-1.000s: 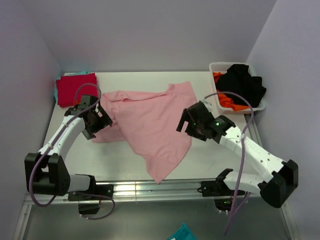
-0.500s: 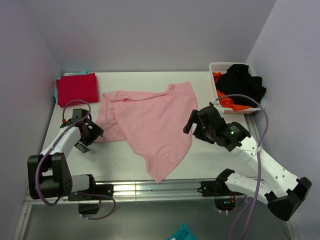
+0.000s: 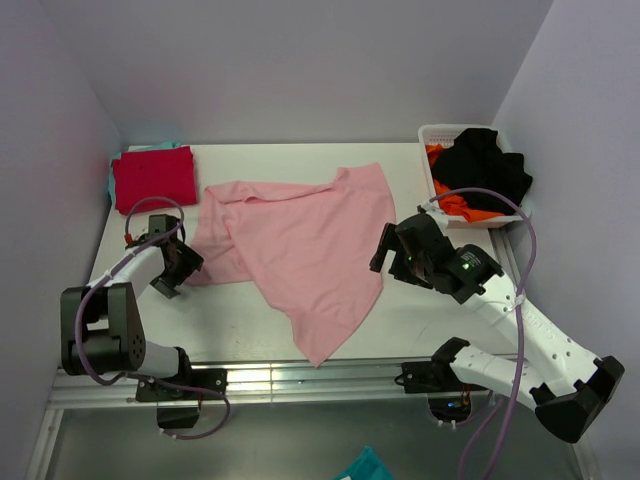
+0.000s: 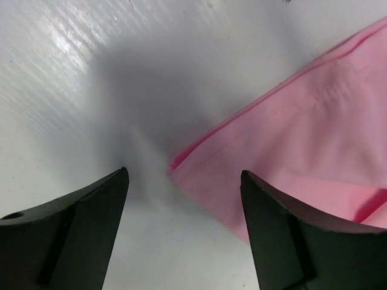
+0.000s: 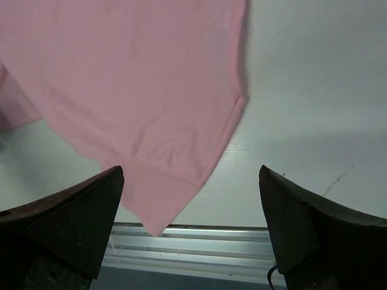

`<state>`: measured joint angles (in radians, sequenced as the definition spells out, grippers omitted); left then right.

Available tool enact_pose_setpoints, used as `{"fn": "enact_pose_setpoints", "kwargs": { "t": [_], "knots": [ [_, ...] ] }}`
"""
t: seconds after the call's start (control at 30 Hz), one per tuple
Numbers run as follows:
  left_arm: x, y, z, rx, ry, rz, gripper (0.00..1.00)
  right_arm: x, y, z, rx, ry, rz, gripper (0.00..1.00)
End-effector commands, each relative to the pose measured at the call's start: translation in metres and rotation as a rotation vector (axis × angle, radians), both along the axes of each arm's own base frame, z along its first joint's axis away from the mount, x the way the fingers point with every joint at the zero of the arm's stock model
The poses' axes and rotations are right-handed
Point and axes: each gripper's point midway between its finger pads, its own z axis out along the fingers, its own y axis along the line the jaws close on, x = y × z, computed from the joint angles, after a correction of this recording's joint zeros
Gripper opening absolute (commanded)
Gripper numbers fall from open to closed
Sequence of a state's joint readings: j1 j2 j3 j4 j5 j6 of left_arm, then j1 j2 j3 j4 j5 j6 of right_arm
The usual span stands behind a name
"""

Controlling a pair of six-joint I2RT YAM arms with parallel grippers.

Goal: Fold and stack the t-shirts
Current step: Flatten out the tshirt

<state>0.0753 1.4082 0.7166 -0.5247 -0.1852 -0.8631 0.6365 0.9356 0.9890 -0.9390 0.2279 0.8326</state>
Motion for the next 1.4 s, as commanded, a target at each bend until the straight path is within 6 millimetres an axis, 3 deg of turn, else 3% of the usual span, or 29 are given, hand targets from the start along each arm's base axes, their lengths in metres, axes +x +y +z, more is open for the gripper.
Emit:
{"fn": "enact_pose_setpoints", "kwargs": {
  "t": [0.0,0.03,0.13,0.3,0.4,0.43,0.53,0.67,0.73,0.87,0.9,1.0,1.17,1.37],
  "knots": [
    [0.012,-0.002,-0.015,-0.028,-0.034,0.038,0.8,0.005,-0.007,0.011,-0.029,-0.033,-0.01,1.0],
    [0.013,-0.003,-0.016,-0.031,-0.036,0.039,0.71,0.004,-0.008,0.011,-0.032,-0.034,-0.011,1.0],
    [0.013,-0.005,-0.016,-0.045,-0.035,0.032,0.56,0.003,-0.012,0.006,-0.045,-0.029,-0.018,1.0],
    [0.01,-0.008,-0.012,-0.048,-0.036,0.005,0.48,0.0,-0.015,-0.007,-0.053,-0.004,-0.023,1.0],
    [0.008,-0.009,-0.009,-0.05,-0.045,-0.014,0.26,-0.004,-0.014,-0.012,-0.05,0.006,-0.012,1.0],
    [0.007,-0.009,-0.008,-0.049,-0.044,-0.017,0.01,-0.006,-0.014,-0.014,-0.052,0.012,-0.005,1.0],
    [0.01,-0.009,0.0,-0.04,-0.058,-0.042,0.0,-0.022,-0.003,-0.026,-0.025,0.054,0.134,1.0],
    [0.018,-0.006,0.011,-0.022,-0.073,-0.058,0.0,-0.057,0.008,-0.06,0.029,0.184,0.228,0.97],
    [0.02,-0.006,0.012,-0.021,-0.071,-0.063,0.0,-0.069,0.026,-0.067,0.144,0.176,0.259,0.95],
    [0.023,-0.008,0.012,-0.031,-0.063,-0.075,0.0,-0.073,0.045,-0.087,0.199,0.213,0.274,0.95],
    [0.024,-0.008,0.013,-0.032,-0.064,-0.08,0.0,-0.076,0.048,-0.101,0.183,0.263,0.269,0.95],
    [0.025,-0.008,0.015,-0.028,-0.063,-0.092,0.0,-0.075,0.076,-0.111,0.197,0.279,0.308,0.95],
    [0.025,-0.008,0.017,-0.024,-0.055,-0.116,0.0,-0.084,0.116,-0.115,0.172,0.313,0.394,0.95],
    [0.021,-0.008,0.016,-0.024,-0.047,-0.137,0.0,-0.105,0.138,-0.128,0.158,0.381,0.4,0.96]
  ]
}}
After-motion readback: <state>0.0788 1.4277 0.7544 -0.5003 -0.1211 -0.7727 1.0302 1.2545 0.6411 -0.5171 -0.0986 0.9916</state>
